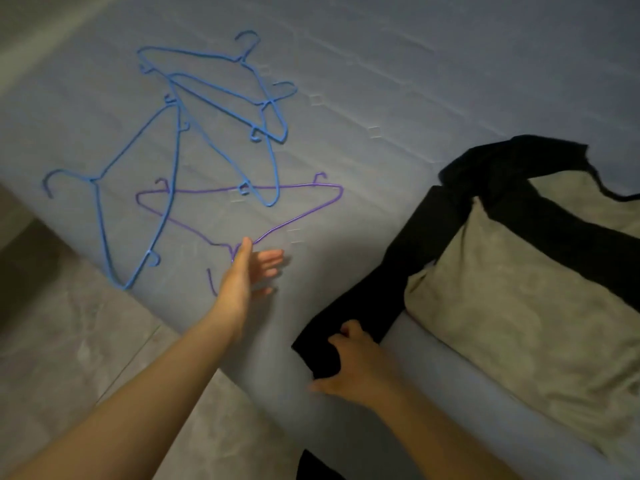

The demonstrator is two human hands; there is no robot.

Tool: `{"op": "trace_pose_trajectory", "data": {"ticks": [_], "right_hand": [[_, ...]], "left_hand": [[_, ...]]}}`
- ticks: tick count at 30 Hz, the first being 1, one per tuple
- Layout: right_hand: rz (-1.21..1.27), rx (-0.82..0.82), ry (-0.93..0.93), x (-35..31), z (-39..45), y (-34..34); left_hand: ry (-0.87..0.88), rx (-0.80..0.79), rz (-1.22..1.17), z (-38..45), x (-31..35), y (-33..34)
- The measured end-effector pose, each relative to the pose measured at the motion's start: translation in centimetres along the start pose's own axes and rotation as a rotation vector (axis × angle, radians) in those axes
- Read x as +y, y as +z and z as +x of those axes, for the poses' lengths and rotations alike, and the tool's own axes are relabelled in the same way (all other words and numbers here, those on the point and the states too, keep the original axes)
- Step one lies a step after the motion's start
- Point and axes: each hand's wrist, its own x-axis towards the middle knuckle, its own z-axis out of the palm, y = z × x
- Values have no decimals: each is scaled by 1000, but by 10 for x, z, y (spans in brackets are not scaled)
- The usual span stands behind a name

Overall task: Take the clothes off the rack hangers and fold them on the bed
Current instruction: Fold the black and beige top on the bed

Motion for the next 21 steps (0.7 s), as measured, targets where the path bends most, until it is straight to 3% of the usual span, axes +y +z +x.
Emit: {"op": "trace_pose_trajectory", "data": {"ticks": [4, 6, 10, 14, 18, 21], "right_hand": [[-210, 172, 78, -21, 6, 17], [-141, 278, 107, -23, 7, 22], [394, 420, 215, -18, 4, -1], [1099, 370, 260, -28, 19, -58], [1724, 318, 57, -53, 17, -142], [1920, 291, -144, -61, 3, -205]], "left_hand": [[50, 30, -58, -8, -12, -24], [66, 42, -75, -9, -11, -29], [93, 30, -72, -7, -2, -31], [114, -2, -64, -1, 18, -20], [114, -54, -50, 4, 44, 4], [122, -102, -13, 10, 71, 31]]}}
